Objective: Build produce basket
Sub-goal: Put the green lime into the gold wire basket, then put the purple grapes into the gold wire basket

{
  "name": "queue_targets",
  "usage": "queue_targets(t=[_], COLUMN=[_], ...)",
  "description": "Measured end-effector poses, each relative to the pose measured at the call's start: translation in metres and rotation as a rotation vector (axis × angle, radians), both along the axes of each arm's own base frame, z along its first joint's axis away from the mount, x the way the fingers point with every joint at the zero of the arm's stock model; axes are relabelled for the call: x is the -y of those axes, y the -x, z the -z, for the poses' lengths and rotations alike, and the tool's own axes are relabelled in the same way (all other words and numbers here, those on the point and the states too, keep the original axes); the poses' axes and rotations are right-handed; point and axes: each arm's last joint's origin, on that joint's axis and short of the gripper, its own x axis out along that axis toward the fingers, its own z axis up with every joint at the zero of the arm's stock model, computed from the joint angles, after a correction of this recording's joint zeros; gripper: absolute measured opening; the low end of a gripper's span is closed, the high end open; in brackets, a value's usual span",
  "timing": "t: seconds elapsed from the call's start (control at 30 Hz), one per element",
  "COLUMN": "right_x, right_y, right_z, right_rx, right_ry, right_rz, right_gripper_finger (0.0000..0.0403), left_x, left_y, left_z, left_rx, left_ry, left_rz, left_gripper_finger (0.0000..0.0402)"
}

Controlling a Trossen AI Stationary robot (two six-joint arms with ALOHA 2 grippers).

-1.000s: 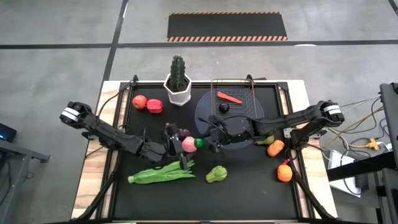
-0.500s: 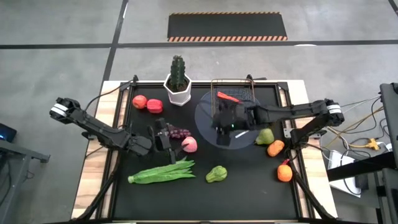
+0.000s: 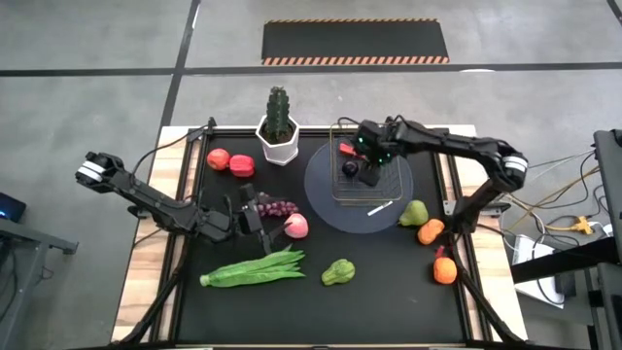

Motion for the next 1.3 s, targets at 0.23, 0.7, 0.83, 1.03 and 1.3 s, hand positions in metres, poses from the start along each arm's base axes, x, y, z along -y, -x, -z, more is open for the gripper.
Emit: queue_targets(t=[0.23, 0.7, 0.83, 1.03, 1.3], right_x=[0.034, 0.051, 0.053, 0.053, 0.029], right_y=[0.0, -0.024, -0.027, -0.028, -0.022], right_z=[0.046, 0.087, 0.083, 0.056, -0.008], right_rx=[-0.13, -0.227, -0.214, -0.182, 0.005], right_ry=[-0.088, -0.139, -0.126, -0.11, -0.024], right_rz=[-0.003, 0.005, 0.005, 0.028, 0.047], right_gripper_finger=[0.0168, 0.0218, 0.0254, 0.0279, 0.0274], left_x=[0.0, 0.006, 0.008, 0.009, 0.013], left_y=[0.0, -0.006, -0.009, -0.012, -0.02], left_z=[0.0, 0.012, 0.018, 0.025, 0.035], left_rx=[0.028, 0.077, 0.079, 0.085, 0.107], left_ry=[0.047, 0.283, 0.333, 0.407, 0.476], left_rz=[-0.003, -0.006, -0.012, -0.026, -0.037], left_gripper_finger=[0.0302, 0.0302, 0.0302, 0.0302, 0.0302])
